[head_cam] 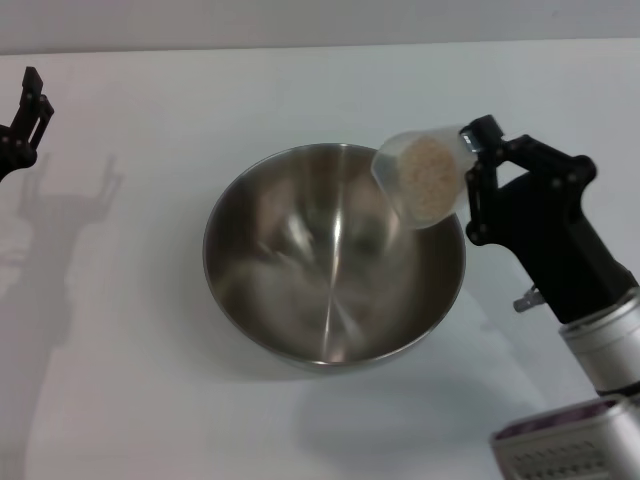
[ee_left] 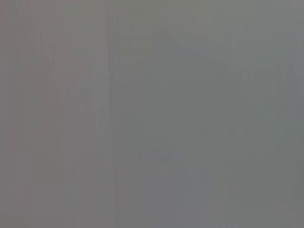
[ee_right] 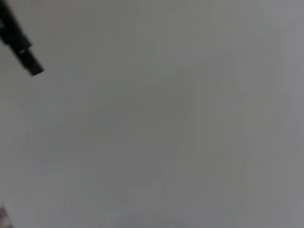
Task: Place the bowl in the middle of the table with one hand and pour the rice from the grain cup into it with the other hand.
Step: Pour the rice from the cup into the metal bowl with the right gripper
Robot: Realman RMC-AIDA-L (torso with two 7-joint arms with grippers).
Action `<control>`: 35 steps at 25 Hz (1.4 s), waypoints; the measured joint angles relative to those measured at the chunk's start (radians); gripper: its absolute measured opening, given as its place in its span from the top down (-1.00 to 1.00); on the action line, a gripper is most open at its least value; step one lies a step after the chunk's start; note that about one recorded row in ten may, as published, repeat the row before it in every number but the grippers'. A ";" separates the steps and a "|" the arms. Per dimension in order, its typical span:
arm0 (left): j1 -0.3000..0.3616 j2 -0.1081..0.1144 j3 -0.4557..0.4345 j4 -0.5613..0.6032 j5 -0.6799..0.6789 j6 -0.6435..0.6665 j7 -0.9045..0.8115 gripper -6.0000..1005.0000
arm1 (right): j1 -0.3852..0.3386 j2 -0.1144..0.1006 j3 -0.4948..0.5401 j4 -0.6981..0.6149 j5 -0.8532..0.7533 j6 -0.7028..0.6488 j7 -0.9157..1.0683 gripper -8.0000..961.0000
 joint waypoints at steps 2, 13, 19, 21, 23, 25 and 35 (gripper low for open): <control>-0.002 0.000 0.001 0.000 0.000 -0.001 0.000 -0.69 | 0.008 0.000 0.000 0.014 0.000 0.027 -0.061 0.95; -0.005 -0.001 0.006 0.000 0.000 -0.003 0.000 -0.69 | 0.027 0.001 -0.001 0.082 -0.048 0.105 -0.359 0.95; -0.004 -0.002 0.007 -0.005 0.000 -0.003 0.000 -0.69 | 0.024 0.002 -0.001 0.084 -0.063 0.105 -0.433 0.95; -0.004 -0.002 0.007 -0.005 0.000 -0.003 0.000 -0.69 | 0.023 0.002 -0.001 0.084 -0.067 0.105 -0.458 0.95; -0.005 -0.002 0.008 -0.005 0.000 -0.003 0.000 -0.69 | 0.024 0.002 -0.001 0.083 -0.067 0.105 -0.472 0.95; -0.005 -0.002 0.010 -0.005 0.000 -0.003 0.000 -0.69 | 0.025 0.002 -0.001 0.082 -0.067 0.111 -0.502 0.95; -0.006 -0.002 0.015 -0.002 0.000 -0.003 0.000 -0.69 | 0.029 0.002 0.003 0.084 -0.072 0.131 -0.555 0.95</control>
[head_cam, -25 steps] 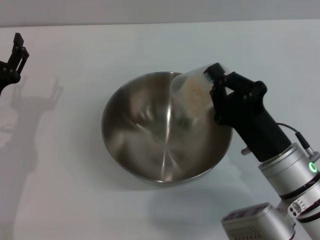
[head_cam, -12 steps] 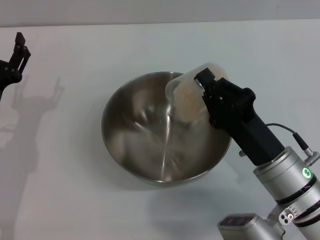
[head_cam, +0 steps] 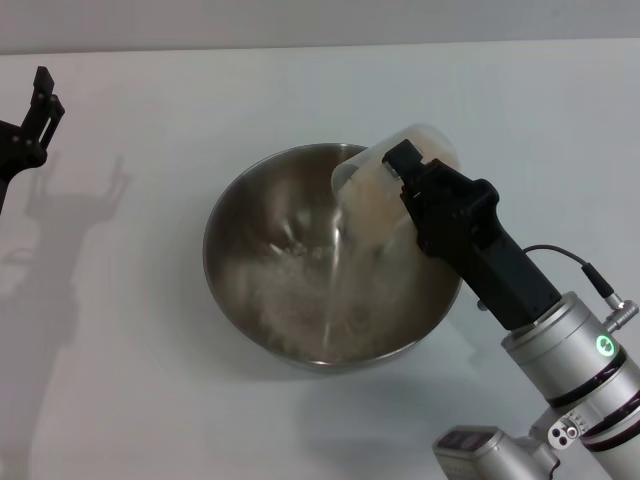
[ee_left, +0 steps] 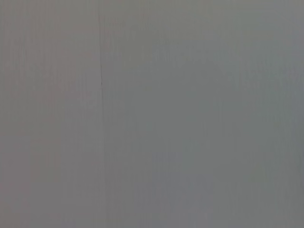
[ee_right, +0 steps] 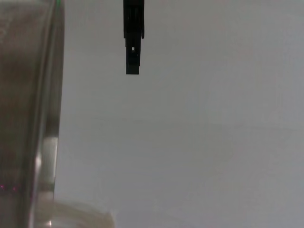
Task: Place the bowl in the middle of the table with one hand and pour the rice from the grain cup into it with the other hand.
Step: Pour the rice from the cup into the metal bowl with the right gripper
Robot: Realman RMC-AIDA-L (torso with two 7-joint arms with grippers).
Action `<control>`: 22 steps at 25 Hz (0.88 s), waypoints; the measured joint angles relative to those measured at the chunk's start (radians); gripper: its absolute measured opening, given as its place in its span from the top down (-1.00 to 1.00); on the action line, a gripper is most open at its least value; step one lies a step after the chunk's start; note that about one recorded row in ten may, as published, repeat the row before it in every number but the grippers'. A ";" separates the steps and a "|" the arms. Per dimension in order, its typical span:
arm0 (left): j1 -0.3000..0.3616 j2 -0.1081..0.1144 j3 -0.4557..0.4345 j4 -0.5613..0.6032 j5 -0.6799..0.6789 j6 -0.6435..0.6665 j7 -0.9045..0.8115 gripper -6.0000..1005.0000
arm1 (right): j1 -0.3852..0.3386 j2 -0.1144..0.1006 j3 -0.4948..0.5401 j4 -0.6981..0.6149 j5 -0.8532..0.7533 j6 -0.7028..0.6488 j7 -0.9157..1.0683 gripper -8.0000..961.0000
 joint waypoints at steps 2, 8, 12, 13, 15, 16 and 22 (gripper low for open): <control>0.000 0.000 0.000 -0.001 0.000 0.000 0.000 -0.69 | 0.002 0.000 -0.002 0.000 -0.001 0.001 -0.008 0.95; 0.000 0.001 0.000 -0.006 0.000 0.000 0.000 -0.69 | 0.007 0.000 -0.005 -0.003 -0.004 0.008 -0.076 0.95; -0.001 0.002 0.000 -0.007 -0.002 0.001 0.000 -0.69 | 0.010 0.000 -0.005 0.009 -0.004 0.047 -0.185 0.95; -0.001 0.002 0.000 -0.007 -0.002 0.001 0.000 -0.69 | 0.010 0.000 -0.005 0.009 -0.004 0.047 -0.185 0.95; -0.001 0.002 -0.001 -0.008 -0.004 0.002 0.000 -0.69 | 0.011 0.000 -0.004 0.024 -0.004 0.069 -0.234 0.95; -0.001 0.002 -0.002 -0.008 -0.006 0.003 0.000 -0.69 | 0.012 0.000 -0.004 0.030 -0.004 0.078 -0.255 0.95; 0.000 0.002 -0.001 -0.007 -0.006 0.004 0.000 -0.69 | 0.020 0.000 -0.002 0.058 -0.004 0.095 -0.340 0.95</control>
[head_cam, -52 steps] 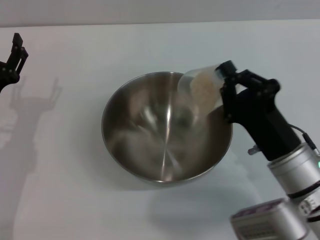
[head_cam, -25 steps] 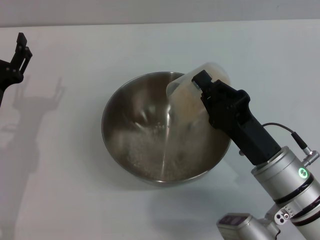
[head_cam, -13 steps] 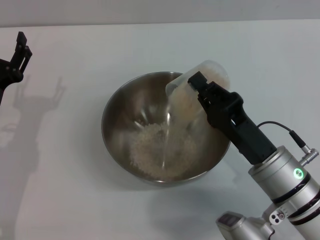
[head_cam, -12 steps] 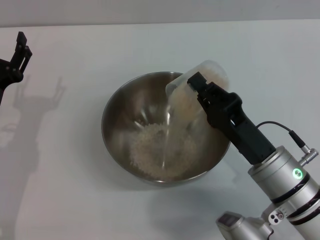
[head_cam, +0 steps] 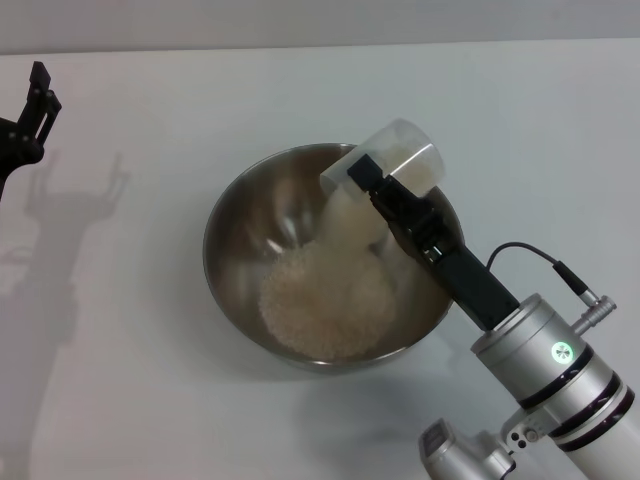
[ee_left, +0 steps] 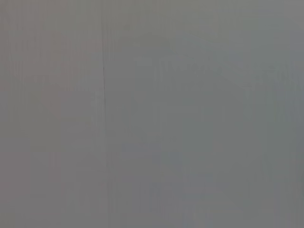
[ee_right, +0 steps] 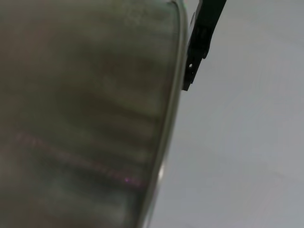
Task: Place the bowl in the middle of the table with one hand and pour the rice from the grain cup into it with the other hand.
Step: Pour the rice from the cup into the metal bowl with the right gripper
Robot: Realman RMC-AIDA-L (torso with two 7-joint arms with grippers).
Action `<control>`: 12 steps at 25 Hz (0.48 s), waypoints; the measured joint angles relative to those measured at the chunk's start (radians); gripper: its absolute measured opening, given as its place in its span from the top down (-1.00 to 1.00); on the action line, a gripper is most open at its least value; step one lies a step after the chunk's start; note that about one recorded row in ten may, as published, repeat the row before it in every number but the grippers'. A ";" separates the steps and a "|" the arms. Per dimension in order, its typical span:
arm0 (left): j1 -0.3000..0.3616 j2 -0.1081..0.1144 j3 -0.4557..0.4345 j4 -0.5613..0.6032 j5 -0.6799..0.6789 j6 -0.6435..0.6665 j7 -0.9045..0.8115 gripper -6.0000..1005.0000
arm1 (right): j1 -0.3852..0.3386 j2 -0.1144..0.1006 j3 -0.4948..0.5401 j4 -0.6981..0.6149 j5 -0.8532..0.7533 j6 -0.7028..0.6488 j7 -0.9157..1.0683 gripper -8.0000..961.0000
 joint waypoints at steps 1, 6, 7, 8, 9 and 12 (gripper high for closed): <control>0.000 0.000 0.000 0.001 0.000 0.000 0.000 -0.69 | 0.000 0.000 0.000 0.000 0.000 0.000 0.000 0.95; 0.000 -0.001 0.000 0.002 0.000 0.000 0.000 -0.69 | 0.000 0.000 -0.002 0.020 0.000 0.020 -0.105 0.95; 0.004 -0.001 0.000 0.001 0.001 0.001 0.000 -0.69 | -0.002 0.000 -0.001 0.029 0.000 0.033 -0.152 0.95; 0.004 -0.001 0.000 0.001 0.001 0.002 0.000 -0.69 | -0.002 0.000 -0.001 0.029 0.000 0.033 -0.152 0.95; 0.004 -0.001 0.001 0.001 0.001 0.002 0.000 -0.69 | -0.002 0.000 0.000 0.032 0.000 0.042 -0.175 0.95; 0.004 0.000 0.001 0.000 0.003 0.002 0.000 -0.69 | 0.000 0.000 0.006 0.042 0.002 0.073 -0.256 0.95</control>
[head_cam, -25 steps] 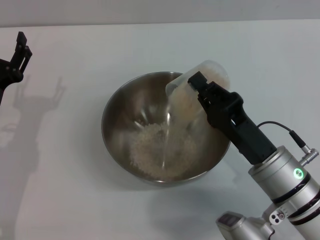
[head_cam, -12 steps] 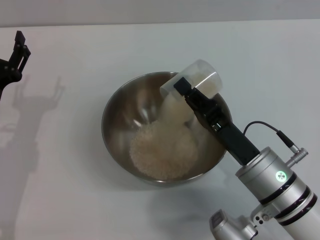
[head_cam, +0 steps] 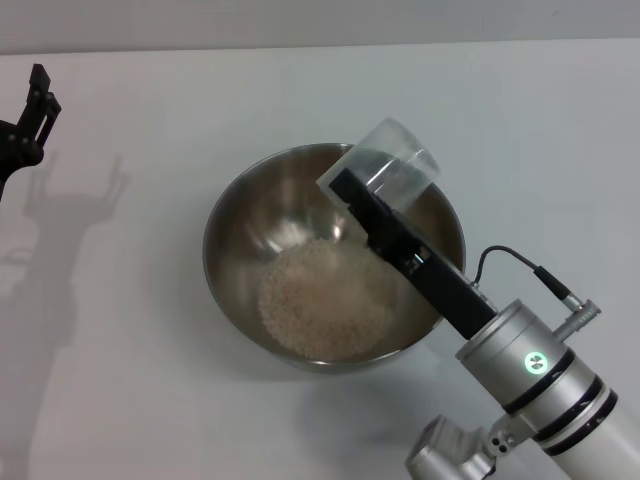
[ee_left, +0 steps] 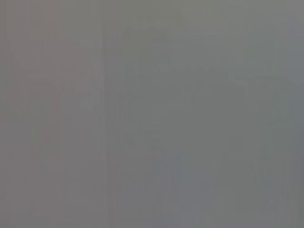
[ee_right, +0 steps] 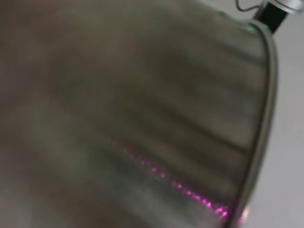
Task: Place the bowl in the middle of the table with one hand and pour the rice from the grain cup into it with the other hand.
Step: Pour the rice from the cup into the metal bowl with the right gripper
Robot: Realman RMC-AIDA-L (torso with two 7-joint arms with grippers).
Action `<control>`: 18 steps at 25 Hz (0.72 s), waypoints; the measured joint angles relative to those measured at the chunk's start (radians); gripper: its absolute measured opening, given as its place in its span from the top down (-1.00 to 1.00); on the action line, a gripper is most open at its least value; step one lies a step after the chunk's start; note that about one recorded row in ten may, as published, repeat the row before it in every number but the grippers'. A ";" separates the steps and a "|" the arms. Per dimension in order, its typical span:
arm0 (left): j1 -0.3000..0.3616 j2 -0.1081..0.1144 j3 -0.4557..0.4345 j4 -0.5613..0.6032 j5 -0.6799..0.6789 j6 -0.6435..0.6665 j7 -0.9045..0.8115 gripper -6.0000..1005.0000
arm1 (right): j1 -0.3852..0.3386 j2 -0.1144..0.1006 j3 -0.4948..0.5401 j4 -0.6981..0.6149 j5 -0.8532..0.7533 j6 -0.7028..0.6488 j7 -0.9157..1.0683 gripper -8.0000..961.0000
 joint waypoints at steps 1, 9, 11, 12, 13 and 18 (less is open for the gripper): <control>0.000 0.000 0.000 0.000 0.000 0.000 0.000 -0.69 | 0.000 0.000 0.000 0.000 0.000 0.000 0.000 0.95; 0.001 0.000 0.000 -0.002 0.001 0.000 0.000 -0.69 | 0.000 0.000 0.000 0.018 0.000 0.023 -0.108 0.95; 0.001 0.000 0.000 -0.002 0.001 0.000 0.000 -0.69 | 0.000 0.000 -0.002 0.022 0.000 0.026 -0.133 0.95; 0.001 0.000 0.000 -0.002 0.001 0.000 0.000 -0.69 | -0.001 0.000 -0.004 0.022 0.000 0.027 -0.144 0.95; 0.002 0.000 0.000 -0.002 0.001 0.000 0.000 -0.69 | -0.001 0.000 -0.005 0.022 0.000 0.030 -0.157 0.95; 0.002 -0.001 0.000 -0.002 0.001 0.000 0.000 -0.69 | -0.002 0.000 -0.004 0.029 0.000 0.055 -0.210 0.95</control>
